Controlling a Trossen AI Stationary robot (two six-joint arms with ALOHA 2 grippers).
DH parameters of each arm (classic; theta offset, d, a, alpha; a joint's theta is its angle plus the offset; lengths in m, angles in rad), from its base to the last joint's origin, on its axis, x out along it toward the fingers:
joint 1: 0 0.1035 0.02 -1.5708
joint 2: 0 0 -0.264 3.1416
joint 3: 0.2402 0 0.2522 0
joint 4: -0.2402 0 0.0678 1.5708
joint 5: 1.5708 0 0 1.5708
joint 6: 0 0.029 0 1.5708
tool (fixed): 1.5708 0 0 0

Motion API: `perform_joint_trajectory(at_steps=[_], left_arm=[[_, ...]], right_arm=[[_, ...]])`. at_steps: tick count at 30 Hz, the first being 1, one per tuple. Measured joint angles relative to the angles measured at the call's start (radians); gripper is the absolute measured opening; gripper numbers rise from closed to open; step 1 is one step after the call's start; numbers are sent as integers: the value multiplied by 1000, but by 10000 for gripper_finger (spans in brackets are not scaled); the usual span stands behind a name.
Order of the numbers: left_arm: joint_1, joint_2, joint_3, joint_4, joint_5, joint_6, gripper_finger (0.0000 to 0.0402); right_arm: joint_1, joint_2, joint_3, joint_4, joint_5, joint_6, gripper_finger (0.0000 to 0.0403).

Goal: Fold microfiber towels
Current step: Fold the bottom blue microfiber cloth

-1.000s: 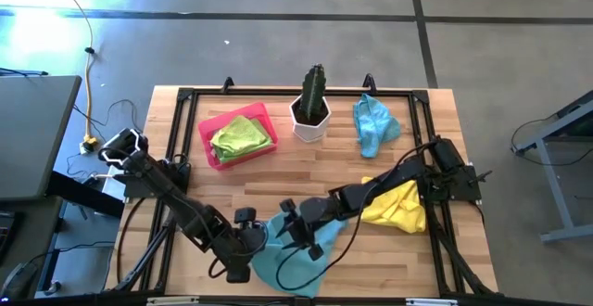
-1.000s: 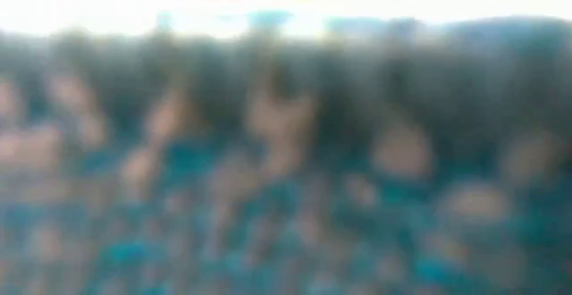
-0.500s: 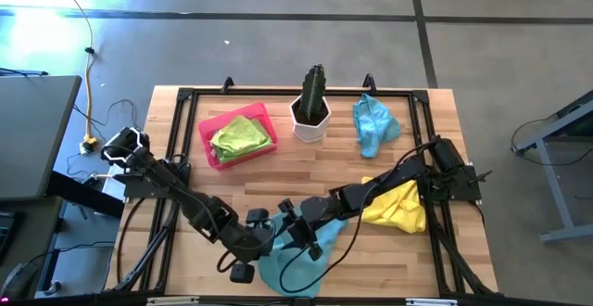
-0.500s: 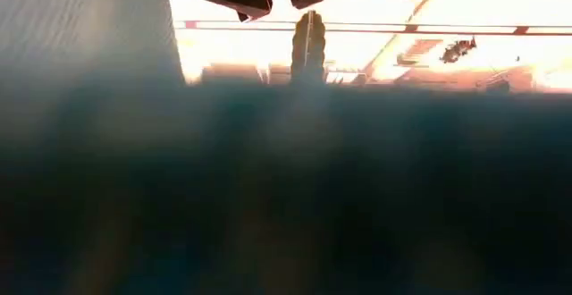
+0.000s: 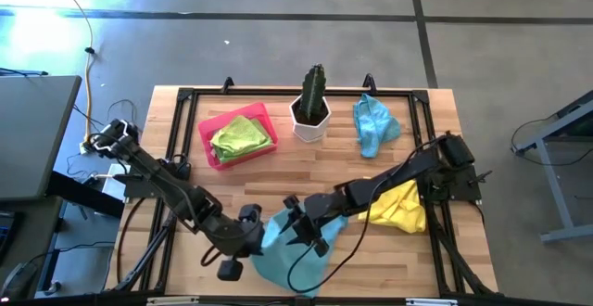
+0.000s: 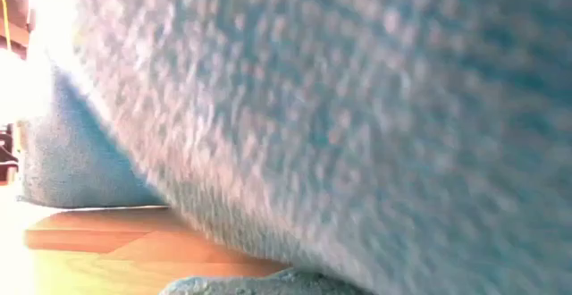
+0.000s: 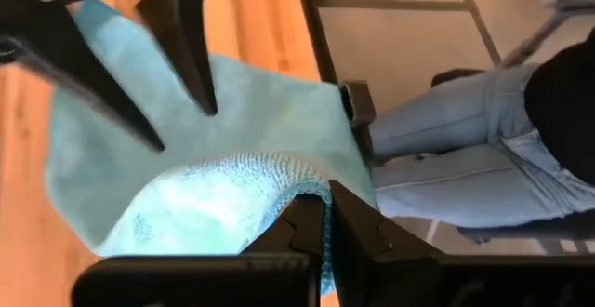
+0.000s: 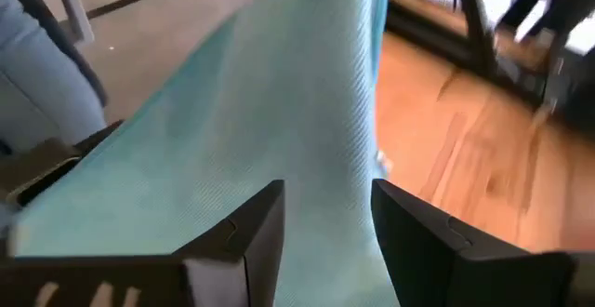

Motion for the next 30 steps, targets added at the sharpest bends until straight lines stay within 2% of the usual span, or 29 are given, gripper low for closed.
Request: perform_joint_trajectory(at_steps=[5, 9, 12, 16, 20, 24, 30], left_arm=[[3, -21, 0, -63, -71, -1, 0], [27, -23, 0, -116, -140, 20, 0], [60, -23, 0, -144, -168, 21, 0], [105, -23, 0, -162, -176, 21, 0], [131, -23, 0, -199, -169, 21, 0], [145, -23, 0, -244, -169, 20, 0], [171, -22, 0, -262, -194, 21, 0]], right_arm=[[15, -32, 0, -127, -9, 139, 156], [55, -32, 0, -212, -7, 160, 155], [82, -32, -9, -234, 59, 161, 156], [107, -32, -9, -261, 139, 162, 156], [115, -32, -9, -375, 175, 165, 155], [107, -32, -9, -459, 183, 220, 155], [109, -32, -9, -469, 183, 239, 155]])
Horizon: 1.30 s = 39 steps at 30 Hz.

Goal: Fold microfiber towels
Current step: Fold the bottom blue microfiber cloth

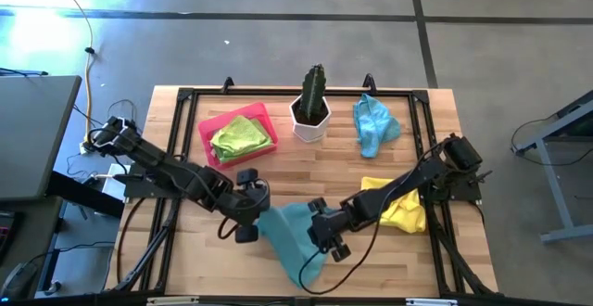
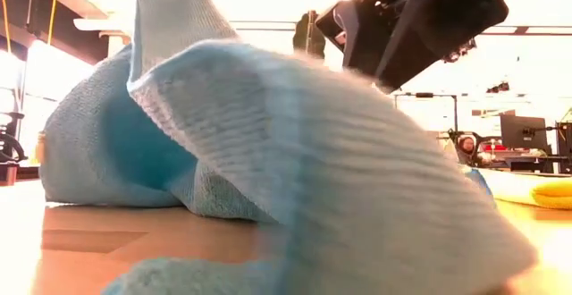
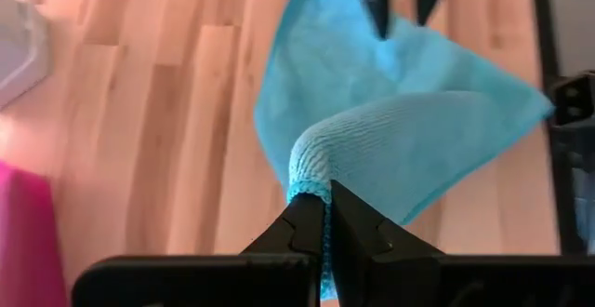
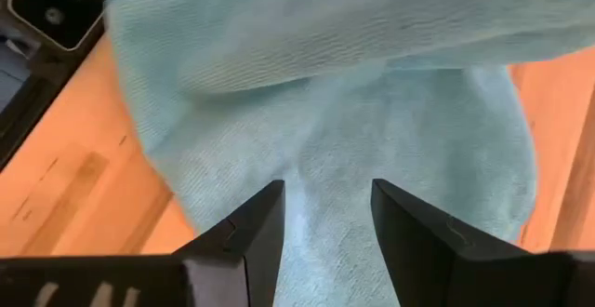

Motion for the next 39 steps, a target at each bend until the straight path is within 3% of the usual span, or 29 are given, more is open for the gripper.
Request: perform_joint_trajectory(at_steps=[4, 11, 16, 24, 28, 32, 39], left_arm=[[26, 1, 0, -29, -11, 0, 0], [57, 1, 0, -40, -11, 0, 0], [81, 1, 0, -39, -11, 0, 0], [128, 1, 0, -40, -45, 0, 0], [133, 1, 0, -52, 0, -30, 0], [103, 1, 0, -89, 59, -87, 0], [18, 1, 0, -91, 62, -209, 0]], right_arm=[[16, 0, -9, 9, 2, 11, 153], [25, 1, -241, 447, 67, 151, 121], [42, 0, -285, 629, 107, 185, 113], [76, 2, -281, 567, 107, 241, 115], [79, 2, -281, 376, 212, 351, 115], [66, 1, -282, 252, 295, 465, 115], [42, 1, -282, 245, 264, 470, 127]])
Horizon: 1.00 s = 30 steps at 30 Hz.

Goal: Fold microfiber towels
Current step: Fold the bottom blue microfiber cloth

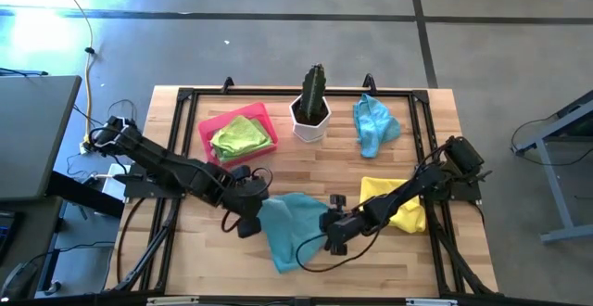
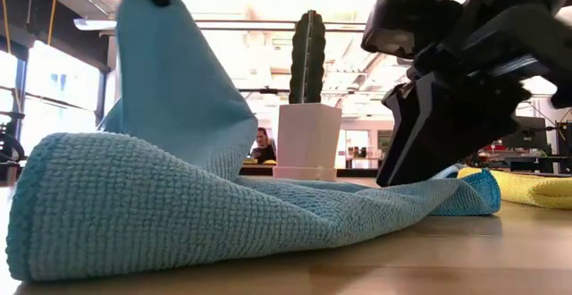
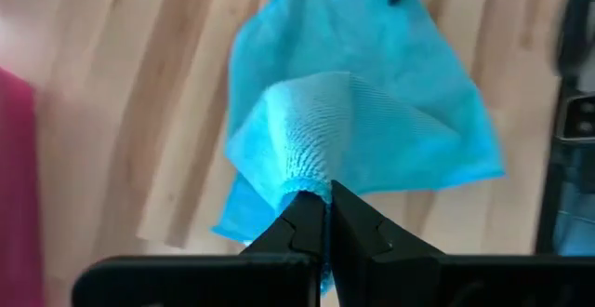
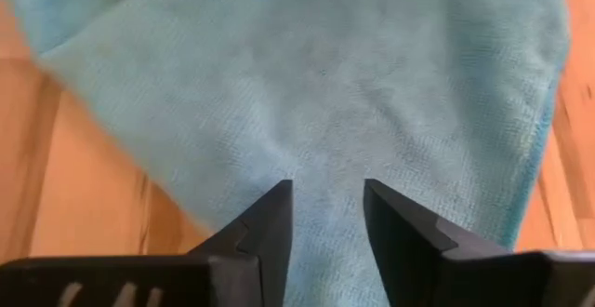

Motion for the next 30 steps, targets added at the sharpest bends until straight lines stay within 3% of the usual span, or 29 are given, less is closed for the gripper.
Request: perform_joint_trajectory(at_steps=[8, 20, 26, 30], left_arm=[[-142, 43, -1, 11, 25, -178, 0], [-254, 229, -2, 30, -11, -317, 0], [-253, 271, -1, 31, -31, -315, 0], [-254, 272, -1, 31, -32, -308, 0]], right_arm=[[-73, 0, 0, 87, 1, 3, 184], [-224, 51, 1, 157, -9, 29, 190], [-249, 70, 1, 155, -160, 71, 178], [-213, 58, 3, 149, -366, 133, 164]])
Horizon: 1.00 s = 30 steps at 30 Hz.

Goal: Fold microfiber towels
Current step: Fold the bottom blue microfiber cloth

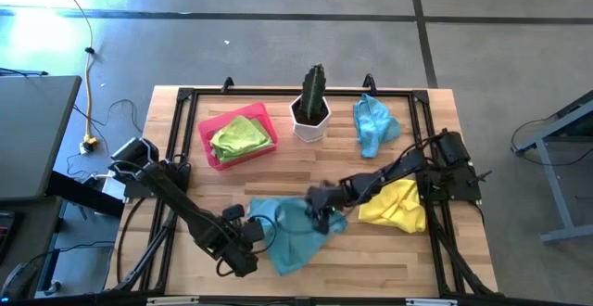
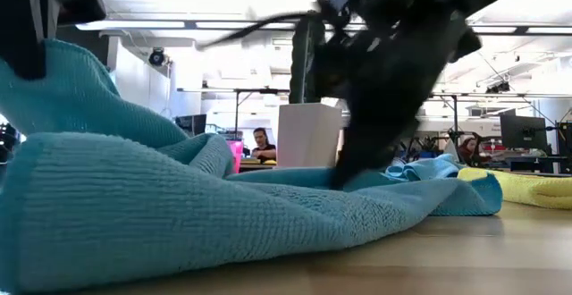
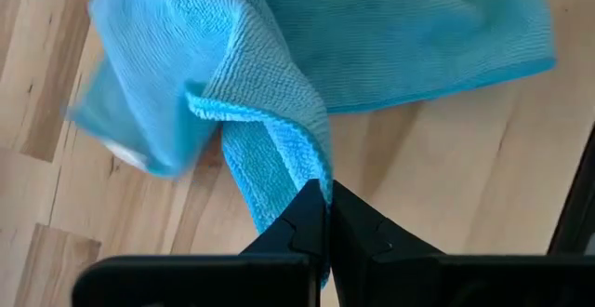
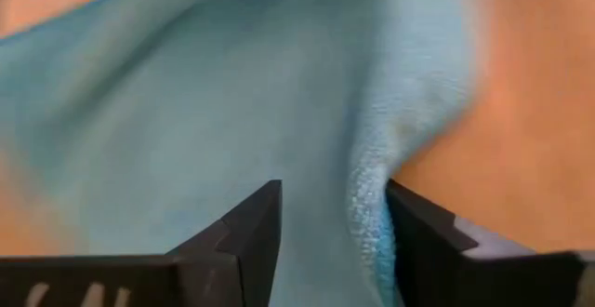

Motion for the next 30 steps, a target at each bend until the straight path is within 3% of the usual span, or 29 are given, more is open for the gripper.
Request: perform_joint_trajectory(at_steps=[5, 10, 12, 14, 20, 27, 30], left_arm=[[1, 0, 0, 7, 91, 0, 0], [-1, 16, 0, 56, 190, 17, 0], [-1, 20, 1, 79, 190, 26, 0], [-1, 32, 1, 91, 188, 27, 0], [0, 63, 0, 115, 189, 27, 0], [0, 73, 0, 129, 175, 27, 0], [0, 73, 0, 127, 174, 27, 0]], right_arm=[[62, -12, -3, -11, -375, 47, 156], [85, -37, -2, -27, -413, 49, 156], [85, -53, -2, -36, -396, 46, 156], [78, -70, -2, -27, -314, 7, 156], [65, -88, -2, 97, 134, -273, 156], [-38, -88, -2, 242, 136, -372, 156], [-75, -88, -1, 163, 93, -330, 156]])
